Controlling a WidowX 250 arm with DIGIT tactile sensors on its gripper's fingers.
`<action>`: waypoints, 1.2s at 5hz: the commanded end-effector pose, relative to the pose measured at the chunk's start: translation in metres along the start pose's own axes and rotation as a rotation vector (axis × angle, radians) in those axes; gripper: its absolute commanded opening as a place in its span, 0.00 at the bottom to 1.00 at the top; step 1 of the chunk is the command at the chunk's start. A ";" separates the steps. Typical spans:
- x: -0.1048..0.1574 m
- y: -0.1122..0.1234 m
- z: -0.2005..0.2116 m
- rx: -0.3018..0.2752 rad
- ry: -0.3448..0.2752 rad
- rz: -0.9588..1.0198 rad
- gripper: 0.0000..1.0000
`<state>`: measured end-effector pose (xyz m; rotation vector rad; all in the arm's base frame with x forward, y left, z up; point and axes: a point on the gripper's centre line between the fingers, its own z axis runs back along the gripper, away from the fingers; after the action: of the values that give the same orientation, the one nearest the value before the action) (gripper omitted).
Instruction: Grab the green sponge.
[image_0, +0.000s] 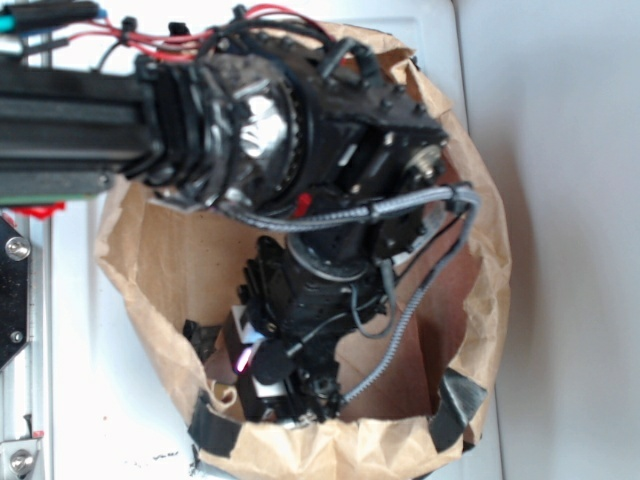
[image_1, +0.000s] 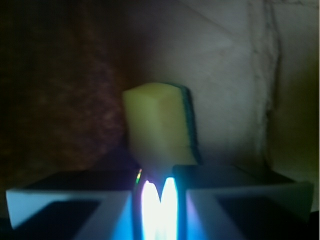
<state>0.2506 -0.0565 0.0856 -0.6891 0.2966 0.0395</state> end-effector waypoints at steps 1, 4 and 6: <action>0.000 -0.006 0.012 0.044 -0.056 -0.084 0.00; 0.000 -0.005 -0.011 0.035 -0.044 -0.095 1.00; 0.000 -0.005 -0.023 0.041 -0.031 -0.108 1.00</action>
<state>0.2435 -0.0713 0.0668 -0.6635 0.2614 -0.0058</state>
